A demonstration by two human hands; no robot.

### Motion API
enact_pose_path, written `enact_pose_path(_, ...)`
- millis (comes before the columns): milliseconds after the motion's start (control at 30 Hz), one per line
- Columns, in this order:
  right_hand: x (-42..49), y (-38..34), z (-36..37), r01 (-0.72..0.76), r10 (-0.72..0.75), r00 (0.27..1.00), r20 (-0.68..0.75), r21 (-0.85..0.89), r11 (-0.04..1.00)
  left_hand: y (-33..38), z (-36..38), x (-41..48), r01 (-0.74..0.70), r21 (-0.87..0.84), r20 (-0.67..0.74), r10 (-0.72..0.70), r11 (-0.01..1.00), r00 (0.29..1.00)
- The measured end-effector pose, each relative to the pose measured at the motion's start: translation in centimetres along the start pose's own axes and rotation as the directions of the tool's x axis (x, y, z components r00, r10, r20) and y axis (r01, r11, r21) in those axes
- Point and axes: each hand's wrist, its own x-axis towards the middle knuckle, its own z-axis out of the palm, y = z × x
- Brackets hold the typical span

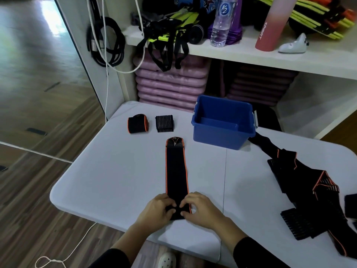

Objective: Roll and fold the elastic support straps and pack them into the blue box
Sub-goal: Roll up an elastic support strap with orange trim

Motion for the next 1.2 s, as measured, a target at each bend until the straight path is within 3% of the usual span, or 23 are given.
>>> enact_pose_path(133, -0.1, 0.5, -0.4, 0.072, -0.059, 0.992, 0.109, -0.116, 0.991, -1.0, 0.0, -0.1, -0.049, 0.054, 0.113, 0.042, 0.997, 0.993)
enact_pose_path(233, -0.2, 0.6, 0.2, 0.119, -0.114, 0.993, 0.041, -0.158, 0.98, -0.8, 0.1, 0.2, -0.07, 0.148, 0.135, 0.05, 0.987, 0.99)
enact_pose_path(300, -0.2, 0.5, 0.3, 0.071, -0.071, 0.997, -0.004, -0.064, 0.995, -0.7, -0.1, 0.5, -0.043, 0.093, 0.084, 0.036, 0.995, 0.996)
enact_pose_path(467, 0.9, 0.2, -0.2, -0.142, 0.143, 0.99, -0.003, 0.095, 0.985, 0.3, -1.6, 2.0, 0.185, -0.08, 0.163, -0.17, 0.98, 0.972)
enact_pose_path(567, 1.5, -0.1, 0.2, -0.19, 0.192, 0.981, -0.033, 0.052, 0.98, 0.5, -1.5, 3.0, 0.342, -0.163, 0.191, -0.311, 0.925, 0.931)
enact_pose_path(667, 1.9, -0.2, 0.6, -0.212, 0.213, 0.972, -0.098, 0.02, 0.977, 0.8, -1.4, 3.7, 0.398, -0.153, 0.15, -0.377, 0.905, 0.914)
enact_pose_path(767, 2.3, 0.0, 0.4, -0.191, 0.192, 0.962, -0.195, 0.022, 0.981, 0.5, -1.2, 3.7, 0.342, 0.002, -0.014, -0.342, 0.94, 0.94)
enact_pose_path(867, 2.5, 0.3, 0.0, -0.046, 0.034, 0.981, -0.189, -0.058, 0.997, 0.4, -0.9, 3.3, 0.169, 0.07, -0.116, -0.16, 0.983, 0.98)
enact_pose_path(933, 2.4, 0.6, -0.1, 0.006, -0.017, 0.99, -0.141, -0.075, 0.997, 0.0, -0.6, 2.9, 0.053, 0.07, -0.096, -0.046, 0.996, 0.994)
enact_pose_path(1000, 2.4, 1.1, -0.5, 0.015, -0.02, 0.996, -0.084, -0.063, 0.998, -0.7, -0.5, 2.6, 0.03, 0.048, -0.037, -0.028, 0.998, 0.999)
enact_pose_path(1100, 2.7, 1.5, -0.9, 0.018, -0.018, 1.0, -0.008, -0.066, 0.998, -1.2, -0.4, 3.0, 0.042, 0.103, 0.048, -0.047, 0.994, 0.998)
enact_pose_path(1200, 3.1, 1.5, -0.8, -0.046, 0.046, 0.998, -0.031, 0.022, 0.999, -0.7, -1.1, 3.8, 0.122, 0.002, 0.019, -0.122, 0.993, 0.992)
